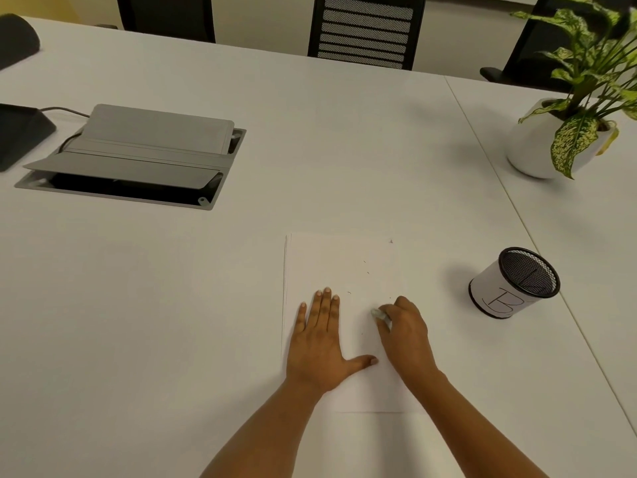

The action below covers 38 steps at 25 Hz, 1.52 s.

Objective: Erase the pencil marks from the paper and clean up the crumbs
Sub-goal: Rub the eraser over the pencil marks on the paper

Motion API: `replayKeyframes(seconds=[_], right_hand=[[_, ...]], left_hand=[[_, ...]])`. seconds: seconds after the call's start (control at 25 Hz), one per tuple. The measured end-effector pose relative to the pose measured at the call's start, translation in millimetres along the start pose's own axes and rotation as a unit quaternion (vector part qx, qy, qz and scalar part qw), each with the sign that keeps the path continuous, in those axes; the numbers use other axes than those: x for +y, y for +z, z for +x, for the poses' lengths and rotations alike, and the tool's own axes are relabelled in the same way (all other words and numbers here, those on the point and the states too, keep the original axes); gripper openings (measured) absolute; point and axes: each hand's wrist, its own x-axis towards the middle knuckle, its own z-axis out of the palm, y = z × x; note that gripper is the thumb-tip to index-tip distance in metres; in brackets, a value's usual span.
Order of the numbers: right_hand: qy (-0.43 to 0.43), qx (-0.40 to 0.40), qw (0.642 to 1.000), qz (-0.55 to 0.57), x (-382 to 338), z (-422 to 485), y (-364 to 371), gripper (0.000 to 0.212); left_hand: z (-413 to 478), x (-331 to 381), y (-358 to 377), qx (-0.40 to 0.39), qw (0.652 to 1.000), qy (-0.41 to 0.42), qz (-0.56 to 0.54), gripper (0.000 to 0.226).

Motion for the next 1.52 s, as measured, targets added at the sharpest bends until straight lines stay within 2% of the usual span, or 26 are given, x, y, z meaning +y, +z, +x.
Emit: replayKeyframes(seconds=[0.24,0.48,0.68,0.8,1.0,1.28,1.52], right_hand=[[0.014,-0.017,0.999,0.024,8,-1,-6,0.018],[0.076,0.035,0.995,0.046,2,13,-1,0.020],[0.013,-0.021,0.997,0.071,-17,-24,9,0.017],[-0.031,-0.049,0.997,0.048,-11,-21,4,0.016],[0.039,0.003,0.999,-0.009,4,16,-4,0.019],[-0.022,-0.036,0.997,0.063,-23,5,18,0.021],[0.064,-0.014,0.996,0.068,-16,46,10,0.023]], left_hand=[[0,0,1,0.007,1.000,0.012,0.002,0.114],[-1,0,2,0.007,1.000,0.005,0.000,0.115],[1,0,1,0.002,1.000,0.008,-0.007,0.108],[2,0,0,0.003,1.000,0.007,-0.004,0.109],[0,0,0,0.000,1.000,-0.001,0.002,0.115],[2,0,-2,-0.001,1.000,0.005,-0.003,0.110],[0,1,-1,-0.007,1.000,0.002,-0.004,0.114]])
